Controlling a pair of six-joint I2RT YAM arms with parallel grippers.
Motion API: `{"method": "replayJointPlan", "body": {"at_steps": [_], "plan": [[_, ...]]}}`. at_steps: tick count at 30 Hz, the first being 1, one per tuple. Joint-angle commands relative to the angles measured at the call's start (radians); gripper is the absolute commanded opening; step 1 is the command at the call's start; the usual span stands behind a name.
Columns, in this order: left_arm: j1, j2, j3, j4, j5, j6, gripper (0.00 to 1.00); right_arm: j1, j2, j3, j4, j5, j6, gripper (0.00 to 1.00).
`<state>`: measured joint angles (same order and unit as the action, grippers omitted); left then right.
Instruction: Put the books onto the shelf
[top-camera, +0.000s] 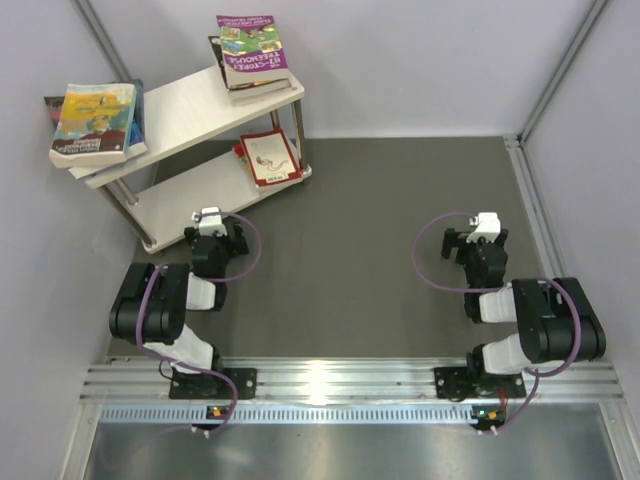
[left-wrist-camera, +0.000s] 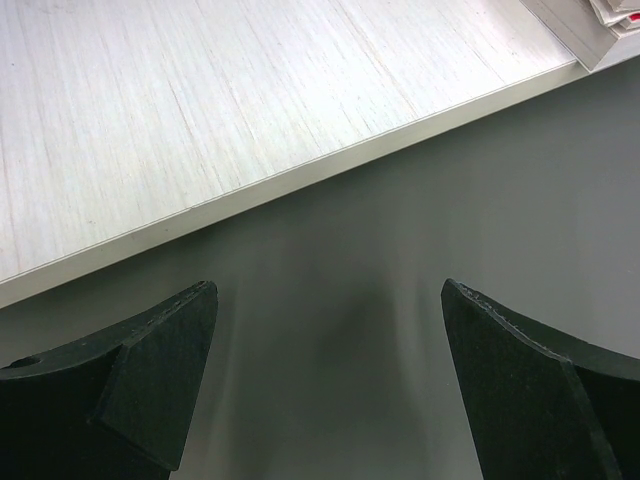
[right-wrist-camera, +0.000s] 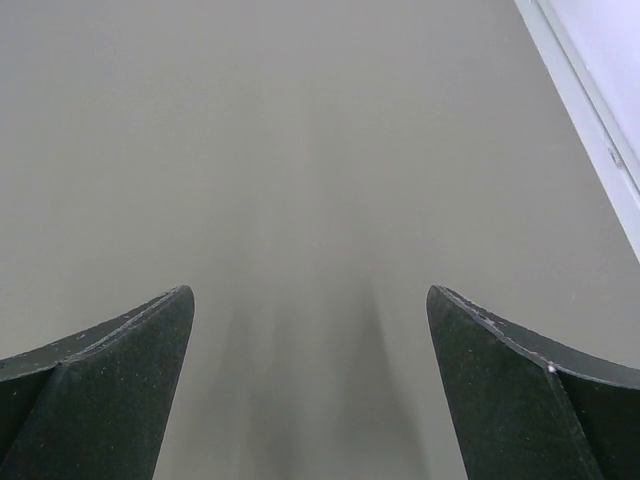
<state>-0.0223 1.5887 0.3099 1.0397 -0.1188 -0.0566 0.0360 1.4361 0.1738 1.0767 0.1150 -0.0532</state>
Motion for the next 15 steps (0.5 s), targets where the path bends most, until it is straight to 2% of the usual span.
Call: {"method": "replayJointPlan", "body": {"at_steps": [1, 5, 15], "plan": [[0.004, -0.012, -0.002, 0.074, 0.016, 0.004, 0.99, -0.027, 0.009, 0.073, 0.091, -0.106, 0.029, 1.00], [0.004, -0.012, 0.000, 0.074, 0.018, 0.004, 0.99, -0.025, 0.004, 0.058, 0.112, -0.159, 0.003, 1.00], [0.004, -0.013, 0.000, 0.072, 0.016, 0.004, 0.99, -0.027, 0.009, 0.073, 0.097, -0.135, 0.013, 1.00]]}}
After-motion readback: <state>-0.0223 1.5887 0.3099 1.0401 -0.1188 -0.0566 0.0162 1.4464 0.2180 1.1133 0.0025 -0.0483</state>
